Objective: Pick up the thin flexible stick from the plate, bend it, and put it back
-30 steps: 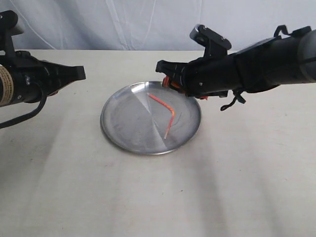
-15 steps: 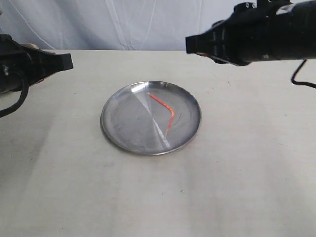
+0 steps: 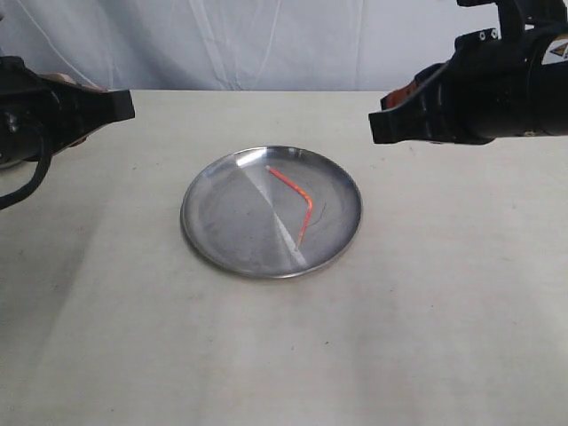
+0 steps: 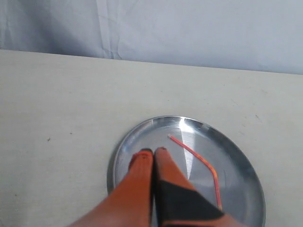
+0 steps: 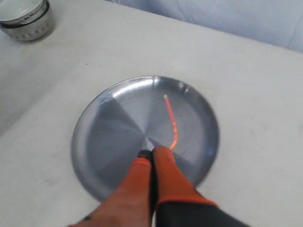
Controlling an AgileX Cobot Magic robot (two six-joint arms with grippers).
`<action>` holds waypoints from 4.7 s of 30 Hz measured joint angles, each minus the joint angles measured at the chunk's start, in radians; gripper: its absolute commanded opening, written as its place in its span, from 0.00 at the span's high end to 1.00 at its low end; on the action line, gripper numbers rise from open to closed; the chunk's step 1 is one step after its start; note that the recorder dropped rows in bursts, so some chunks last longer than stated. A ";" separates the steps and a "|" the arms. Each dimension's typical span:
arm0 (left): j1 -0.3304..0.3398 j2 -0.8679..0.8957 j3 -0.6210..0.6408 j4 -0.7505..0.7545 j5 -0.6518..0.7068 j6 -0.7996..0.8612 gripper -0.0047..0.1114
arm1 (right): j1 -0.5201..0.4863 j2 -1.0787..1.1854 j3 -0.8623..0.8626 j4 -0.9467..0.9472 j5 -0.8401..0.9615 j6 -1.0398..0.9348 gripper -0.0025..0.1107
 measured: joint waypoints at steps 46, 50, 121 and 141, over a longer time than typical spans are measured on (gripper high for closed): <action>0.000 0.000 0.000 0.000 -0.005 0.006 0.96 | -0.578 -1.073 0.802 -0.280 -0.015 0.301 0.99; 0.000 0.000 0.000 0.000 -0.005 0.006 0.96 | -0.578 -1.079 0.802 -0.280 -0.012 0.304 0.99; 0.293 -1.043 0.588 -0.858 0.082 1.215 0.96 | -0.578 -1.079 0.802 -0.224 -0.014 0.307 0.99; 0.375 -1.101 0.667 -0.988 0.075 1.318 0.96 | -0.578 -1.079 0.802 -0.224 -0.014 0.307 0.99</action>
